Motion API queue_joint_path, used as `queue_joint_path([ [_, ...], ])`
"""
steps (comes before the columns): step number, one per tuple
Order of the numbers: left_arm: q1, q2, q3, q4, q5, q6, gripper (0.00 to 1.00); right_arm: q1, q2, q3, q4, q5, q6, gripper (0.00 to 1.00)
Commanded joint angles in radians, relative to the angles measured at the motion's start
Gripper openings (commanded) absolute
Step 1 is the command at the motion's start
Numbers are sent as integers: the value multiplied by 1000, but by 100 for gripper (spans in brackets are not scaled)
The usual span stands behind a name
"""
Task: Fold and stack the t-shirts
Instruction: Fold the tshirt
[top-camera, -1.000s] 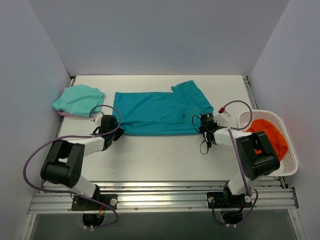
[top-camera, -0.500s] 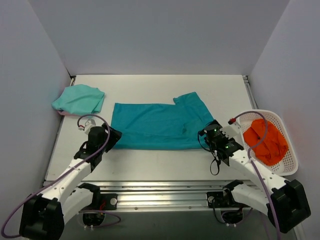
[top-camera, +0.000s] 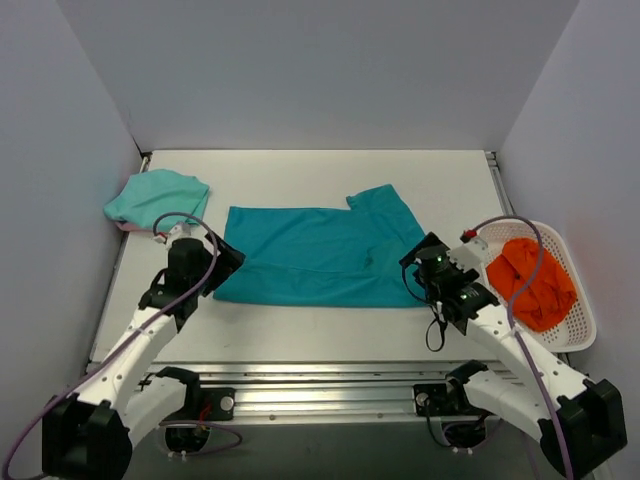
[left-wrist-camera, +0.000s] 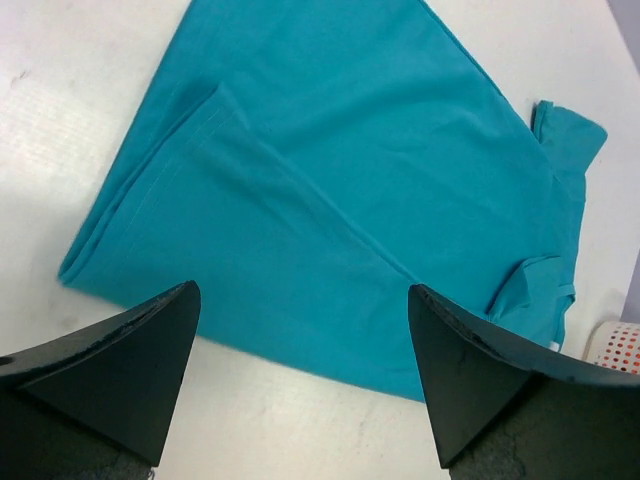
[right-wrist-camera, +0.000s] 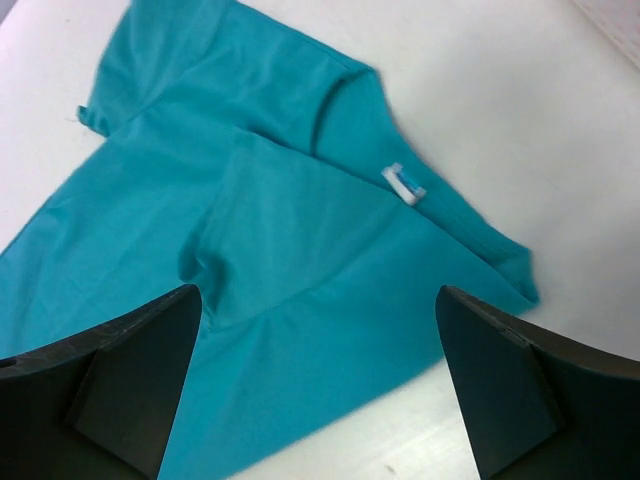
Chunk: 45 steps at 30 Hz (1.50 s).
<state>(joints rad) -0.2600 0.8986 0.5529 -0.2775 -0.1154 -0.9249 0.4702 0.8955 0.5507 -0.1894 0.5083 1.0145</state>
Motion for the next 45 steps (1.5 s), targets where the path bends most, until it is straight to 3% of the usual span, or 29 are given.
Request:
queue_joint_path([
  [1, 56, 210, 201, 179, 143, 188, 94, -25, 178, 124, 217, -17, -155, 100],
  [6, 88, 566, 424, 227, 141, 305, 94, -146, 552, 384, 382, -175, -254, 100],
  [12, 176, 848, 576, 374, 259, 302, 94, -182, 895, 673, 452, -192, -332, 100],
  [16, 212, 931, 625, 406, 316, 294, 94, -205, 1077, 872, 453, -169, -409, 100],
  [20, 245, 982, 636, 443, 344, 285, 94, -243, 1233, 968, 496, -198, -442, 100],
  [30, 255, 991, 631, 475, 379, 275, 94, -301, 1418, 1161, 502, -158, -488, 100],
  [45, 255, 1048, 656, 489, 361, 264, 94, -231, 1485, 1220, 472, -137, -456, 98],
])
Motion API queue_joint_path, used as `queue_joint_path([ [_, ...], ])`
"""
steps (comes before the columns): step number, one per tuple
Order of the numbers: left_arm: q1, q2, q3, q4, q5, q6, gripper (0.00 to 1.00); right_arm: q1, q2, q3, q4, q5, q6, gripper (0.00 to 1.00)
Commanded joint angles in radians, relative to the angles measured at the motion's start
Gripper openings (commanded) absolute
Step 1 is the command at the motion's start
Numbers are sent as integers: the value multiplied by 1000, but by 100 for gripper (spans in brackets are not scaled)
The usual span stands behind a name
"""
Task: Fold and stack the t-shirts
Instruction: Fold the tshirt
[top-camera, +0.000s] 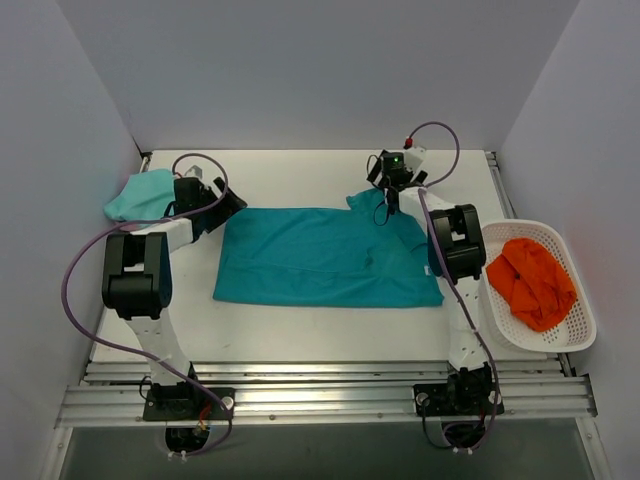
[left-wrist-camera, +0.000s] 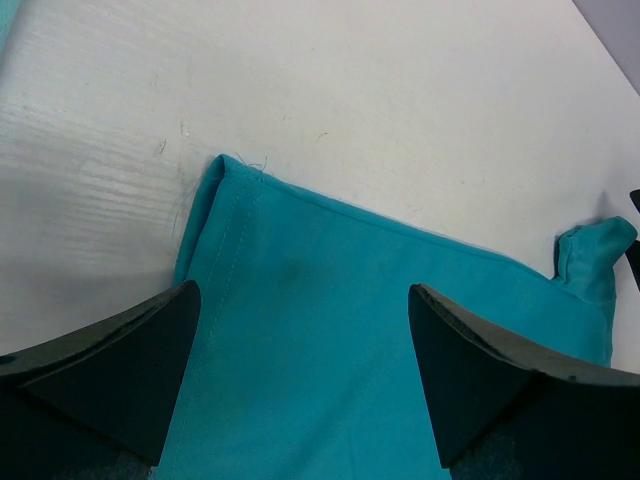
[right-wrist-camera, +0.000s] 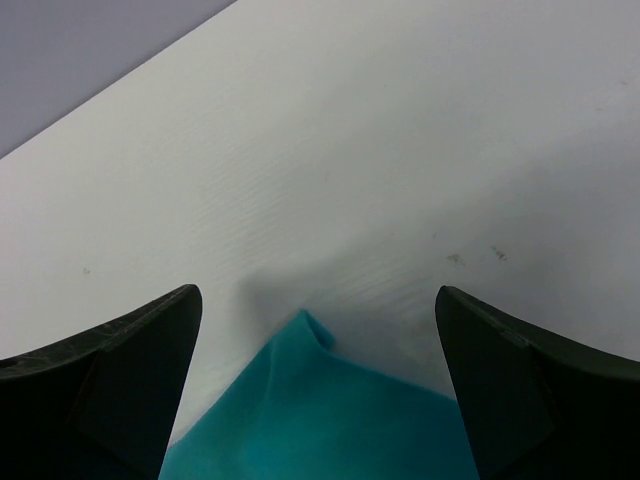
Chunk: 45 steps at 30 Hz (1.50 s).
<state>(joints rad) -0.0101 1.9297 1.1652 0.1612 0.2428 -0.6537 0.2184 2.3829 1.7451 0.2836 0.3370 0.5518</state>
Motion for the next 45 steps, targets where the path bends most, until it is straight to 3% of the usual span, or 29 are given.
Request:
queue_joint_path([
  [1, 6, 26, 44, 55, 4, -11, 94, 22, -1, 22, -3, 34, 11, 98],
  [9, 6, 37, 50, 61, 6, -12, 95, 44, 9, 19, 8, 31, 4, 80],
  [12, 5, 34, 50, 57, 4, -11, 95, 44, 4, 19, 15, 30, -6, 58],
  [13, 6, 37, 53, 57, 4, -11, 95, 44, 2, 19, 15, 30, -9, 46],
  [18, 6, 49, 63, 57, 7, -12, 95, 38, -1, 27, 8, 30, -27, 17],
  [19, 6, 54, 65, 57, 9, -12, 95, 36, -1, 25, 6, 30, -29, 7],
  [21, 6, 58, 70, 52, 7, -12, 95, 30, -5, 19, 6, 27, -30, 1],
  [33, -1, 115, 171, -94, -190, -37, 95, 18, -50, -47, 26, 39, -33, 0],
  [40, -30, 235, 359, -298, -234, -46, 96, 16, -88, -75, 42, 37, -29, 0],
  [45, -57, 246, 317, -266, -234, -63, 97, 12, -110, -98, 49, 43, -27, 0],
])
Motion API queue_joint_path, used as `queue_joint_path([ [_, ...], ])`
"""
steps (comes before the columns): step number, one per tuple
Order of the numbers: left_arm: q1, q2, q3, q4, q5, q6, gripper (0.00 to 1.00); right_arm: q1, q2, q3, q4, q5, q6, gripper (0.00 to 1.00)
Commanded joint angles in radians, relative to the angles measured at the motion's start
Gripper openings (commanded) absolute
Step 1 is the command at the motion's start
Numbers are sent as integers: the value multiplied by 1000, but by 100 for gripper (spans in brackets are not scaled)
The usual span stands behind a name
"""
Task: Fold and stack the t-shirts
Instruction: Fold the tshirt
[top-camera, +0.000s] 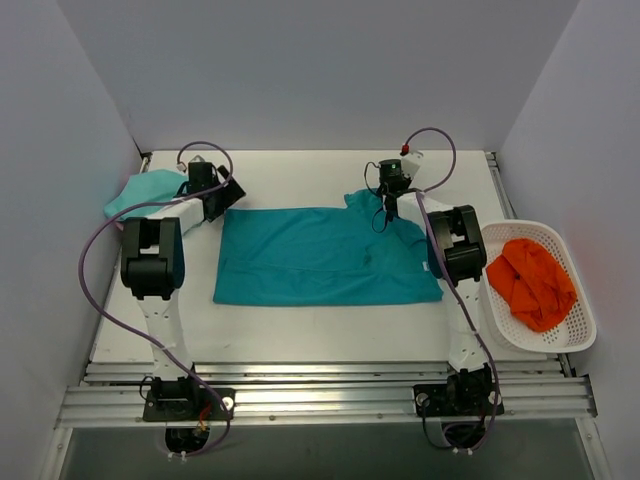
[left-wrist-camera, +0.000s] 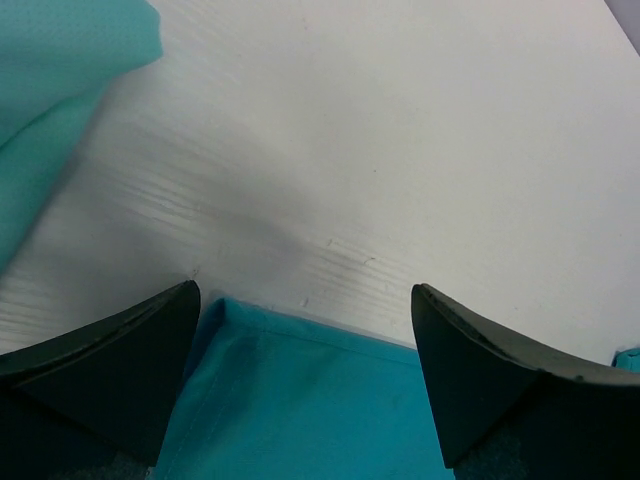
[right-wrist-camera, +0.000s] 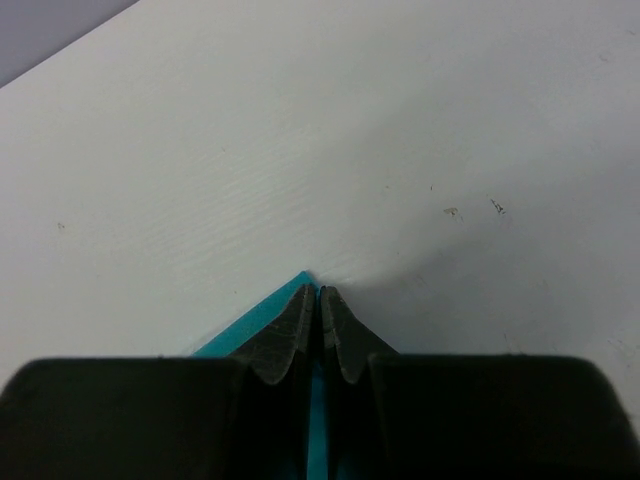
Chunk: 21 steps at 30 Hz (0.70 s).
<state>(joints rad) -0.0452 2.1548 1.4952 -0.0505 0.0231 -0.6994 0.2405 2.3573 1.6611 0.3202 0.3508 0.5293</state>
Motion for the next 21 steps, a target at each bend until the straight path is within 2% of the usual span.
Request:
queue_joint_path([
  [1, -24, 17, -22, -45, -14, -20, 98, -10, -84, -15, 13, 28, -5, 0],
  [3, -31, 19, -35, -37, -14, -23, 99, -13, -86, -18, 14, 28, -3, 0],
  [4, -35, 20, -36, -35, -12, -23, 94, -13, -86, -23, 14, 27, -2, 0],
  [12, -36, -1, -65, -29, -14, -26, 75, -15, -75, -27, 17, 25, 5, 0],
  [13, -36, -4, -66, -29, -14, -28, 69, -17, -75, -27, 17, 25, 5, 0],
  [16, -36, -12, -69, -32, -14, -29, 60, -17, -75, -27, 17, 25, 6, 0],
  [21, -35, -9, -56, -41, -14, -22, 35, -17, -75, -27, 17, 27, 6, 0],
])
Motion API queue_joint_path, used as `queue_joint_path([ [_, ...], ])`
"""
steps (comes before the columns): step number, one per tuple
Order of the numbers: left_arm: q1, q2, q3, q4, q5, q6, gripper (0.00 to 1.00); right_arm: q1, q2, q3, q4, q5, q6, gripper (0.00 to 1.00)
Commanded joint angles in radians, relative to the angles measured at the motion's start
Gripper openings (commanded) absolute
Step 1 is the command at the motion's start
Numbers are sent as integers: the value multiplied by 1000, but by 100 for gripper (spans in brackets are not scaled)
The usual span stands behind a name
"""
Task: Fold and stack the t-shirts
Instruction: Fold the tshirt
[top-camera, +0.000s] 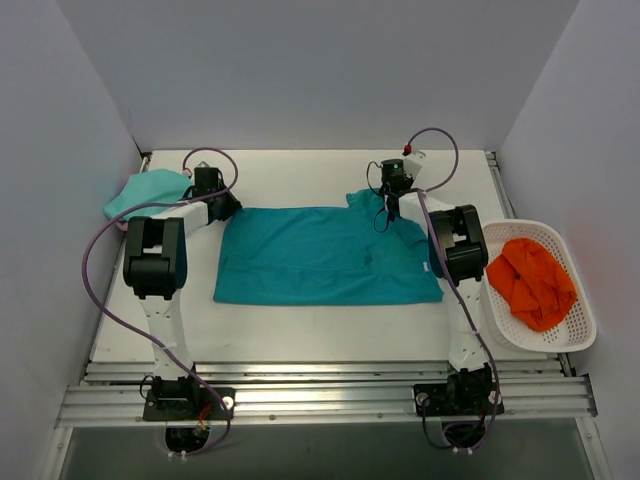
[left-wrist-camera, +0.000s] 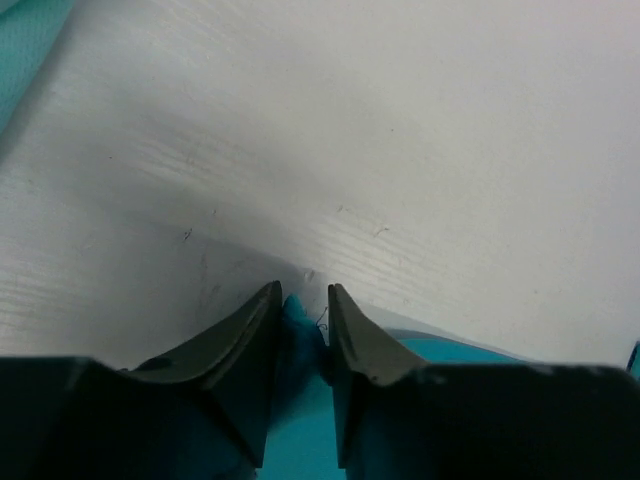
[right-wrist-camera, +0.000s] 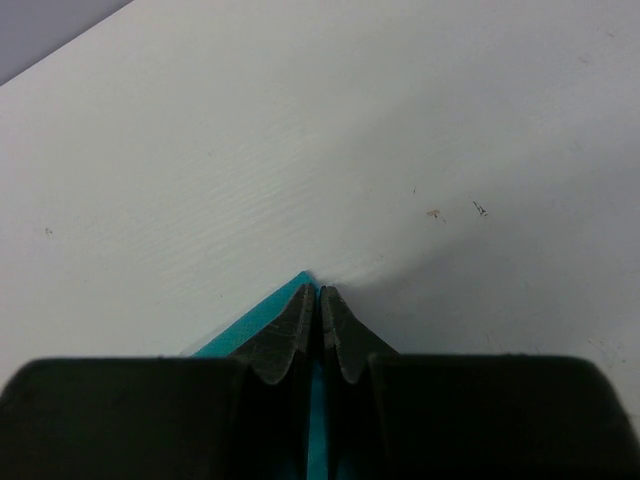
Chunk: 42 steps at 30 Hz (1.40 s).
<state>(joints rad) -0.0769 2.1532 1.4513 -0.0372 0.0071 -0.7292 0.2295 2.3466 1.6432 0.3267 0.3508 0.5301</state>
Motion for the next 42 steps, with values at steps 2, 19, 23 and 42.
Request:
queue_joint_path([
  [2, -3, -3, -2, -66, -25, 14, 26, -6, -63, -11, 11, 28, 5, 0],
  [19, 2, -4, 122, -180, -45, 83, 5, -7, -87, 53, 14, 27, -16, 0],
  [23, 3, -36, 115, -178, -64, 94, 5, -7, -121, 24, 17, 33, -16, 0],
  [42, -3, -242, -35, -165, -82, 108, 4, 14, -411, -295, 80, 50, 7, 0],
])
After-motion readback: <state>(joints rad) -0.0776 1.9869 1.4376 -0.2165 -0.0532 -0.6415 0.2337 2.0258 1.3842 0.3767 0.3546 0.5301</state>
